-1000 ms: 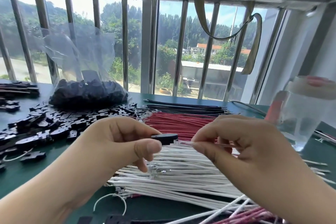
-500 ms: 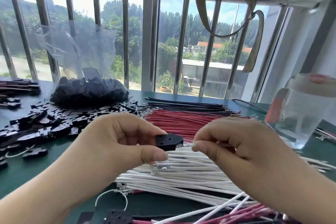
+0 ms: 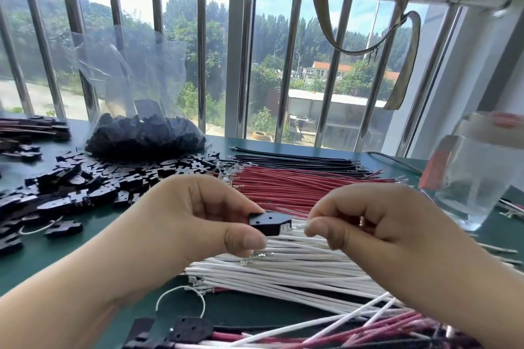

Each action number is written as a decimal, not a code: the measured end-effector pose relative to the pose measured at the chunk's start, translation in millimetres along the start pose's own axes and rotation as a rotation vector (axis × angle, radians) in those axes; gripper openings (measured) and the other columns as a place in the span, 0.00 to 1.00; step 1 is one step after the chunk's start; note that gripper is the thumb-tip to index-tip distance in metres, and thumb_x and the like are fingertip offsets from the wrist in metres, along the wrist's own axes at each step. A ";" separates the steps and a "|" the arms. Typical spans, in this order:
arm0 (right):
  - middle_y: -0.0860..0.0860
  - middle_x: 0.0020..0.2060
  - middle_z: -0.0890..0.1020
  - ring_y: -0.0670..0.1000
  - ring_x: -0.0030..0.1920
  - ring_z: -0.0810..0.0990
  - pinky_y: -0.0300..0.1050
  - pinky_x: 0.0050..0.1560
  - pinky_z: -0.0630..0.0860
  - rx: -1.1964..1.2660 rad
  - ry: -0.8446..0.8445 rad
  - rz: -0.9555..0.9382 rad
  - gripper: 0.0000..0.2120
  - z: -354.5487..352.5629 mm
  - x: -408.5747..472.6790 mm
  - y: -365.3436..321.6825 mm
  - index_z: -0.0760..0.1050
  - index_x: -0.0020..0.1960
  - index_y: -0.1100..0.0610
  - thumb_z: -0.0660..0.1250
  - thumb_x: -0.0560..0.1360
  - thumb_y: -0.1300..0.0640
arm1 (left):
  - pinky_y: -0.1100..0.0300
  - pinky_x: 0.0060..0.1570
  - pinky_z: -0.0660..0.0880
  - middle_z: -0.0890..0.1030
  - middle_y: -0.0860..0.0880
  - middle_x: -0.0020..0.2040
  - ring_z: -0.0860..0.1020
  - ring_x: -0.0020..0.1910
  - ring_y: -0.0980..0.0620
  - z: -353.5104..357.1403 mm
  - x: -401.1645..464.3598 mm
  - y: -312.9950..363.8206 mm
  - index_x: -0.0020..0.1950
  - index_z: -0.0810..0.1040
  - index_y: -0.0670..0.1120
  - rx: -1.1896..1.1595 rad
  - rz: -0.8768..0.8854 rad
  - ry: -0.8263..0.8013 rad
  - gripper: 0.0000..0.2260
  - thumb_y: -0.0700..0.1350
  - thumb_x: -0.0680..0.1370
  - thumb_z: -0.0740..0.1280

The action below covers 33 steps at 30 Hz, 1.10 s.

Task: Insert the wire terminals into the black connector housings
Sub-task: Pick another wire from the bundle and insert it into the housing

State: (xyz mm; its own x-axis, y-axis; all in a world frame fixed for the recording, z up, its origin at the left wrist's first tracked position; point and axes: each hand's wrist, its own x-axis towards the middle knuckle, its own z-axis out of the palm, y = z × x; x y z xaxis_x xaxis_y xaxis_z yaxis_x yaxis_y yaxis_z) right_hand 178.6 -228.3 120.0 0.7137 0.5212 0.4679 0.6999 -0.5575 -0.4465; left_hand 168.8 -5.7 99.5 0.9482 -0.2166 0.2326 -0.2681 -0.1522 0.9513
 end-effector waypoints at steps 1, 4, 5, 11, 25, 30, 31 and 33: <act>0.36 0.29 0.77 0.38 0.33 0.75 0.25 0.37 0.69 0.002 0.012 -0.003 0.04 0.8 -0.4 -0.4 0.77 0.42 0.40 0.65 0.69 0.43 | 0.68 0.32 0.77 0.85 0.43 0.34 0.83 0.31 0.50 -0.5 0.1 -0.6 0.38 0.85 0.49 -0.019 -0.011 -0.005 0.25 0.54 0.44 0.82; 0.36 0.30 0.78 0.39 0.33 0.76 0.25 0.36 0.69 -0.028 0.033 -0.026 0.04 2.2 -1.1 -0.7 0.77 0.41 0.41 0.66 0.73 0.42 | 0.59 0.36 0.80 0.84 0.41 0.33 0.83 0.32 0.45 -1.2 0.5 -3.0 0.38 0.85 0.45 -0.094 -0.060 -0.034 0.29 0.56 0.42 0.83; 0.36 0.31 0.78 0.39 0.34 0.76 0.27 0.37 0.70 -0.052 0.035 -0.028 0.06 2.6 -1.0 -0.5 0.77 0.40 0.41 0.65 0.73 0.41 | 0.56 0.38 0.81 0.83 0.41 0.33 0.83 0.32 0.45 -1.0 0.8 -3.9 0.38 0.85 0.44 -0.125 -0.079 -0.046 0.30 0.56 0.42 0.83; 0.34 0.29 0.74 0.37 0.34 0.75 0.34 0.32 0.71 -0.270 0.023 -0.147 0.11 4.0 -1.9 -2.3 0.76 0.38 0.44 0.59 0.72 0.41 | 0.54 0.37 0.81 0.82 0.42 0.30 0.81 0.29 0.48 0.9 1.8 -10.1 0.34 0.84 0.41 -0.267 -0.162 -0.063 0.27 0.52 0.42 0.84; 0.37 0.27 0.74 0.37 0.31 0.74 0.26 0.33 0.68 -0.171 0.094 -0.139 0.10 11.1 -2.9 2.3 0.75 0.35 0.47 0.64 0.72 0.46 | 0.55 0.35 0.80 0.81 0.41 0.30 0.78 0.27 0.51 -1.2 4.0 -12.9 0.33 0.83 0.39 -0.507 -0.256 -0.159 0.21 0.44 0.47 0.85; 0.36 0.28 0.76 0.38 0.31 0.75 0.24 0.32 0.67 -0.112 0.085 -0.095 0.08 11.8 -1.5 -0.6 0.77 0.35 0.47 0.66 0.70 0.47 | 0.55 0.37 0.81 0.79 0.43 0.28 0.78 0.27 0.52 -6.7 3.3 -10.3 0.33 0.83 0.39 -0.449 -0.273 -0.191 0.20 0.45 0.48 0.85; 0.36 0.28 0.77 0.39 0.31 0.76 0.24 0.31 0.67 -0.078 0.076 -0.081 0.07 11.5 -1.4 -1.3 0.77 0.36 0.47 0.66 0.70 0.46 | 0.55 0.38 0.81 0.79 0.43 0.28 0.78 0.26 0.52 -7.8 3.2 -9.8 0.34 0.83 0.39 -0.445 -0.277 -0.198 0.20 0.45 0.48 0.84; 0.37 0.29 0.78 0.40 0.31 0.76 0.25 0.31 0.68 -0.061 0.061 -0.074 0.07 11.3 -0.8 -1.1 0.77 0.38 0.47 0.66 0.69 0.45 | 0.55 0.38 0.81 0.79 0.43 0.28 0.78 0.26 0.52 -8.6 2.9 -9.3 0.34 0.83 0.38 -0.448 -0.281 -0.206 0.20 0.45 0.49 0.84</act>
State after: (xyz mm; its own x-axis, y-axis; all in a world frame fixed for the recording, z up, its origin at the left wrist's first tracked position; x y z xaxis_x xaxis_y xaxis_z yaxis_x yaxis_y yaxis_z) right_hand 177.6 -220.8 111.5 0.6555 0.5232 0.5446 0.7465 -0.5582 -0.3622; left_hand 175.6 3.3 93.1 0.9076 -0.4175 -0.0438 0.1314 0.1835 0.9742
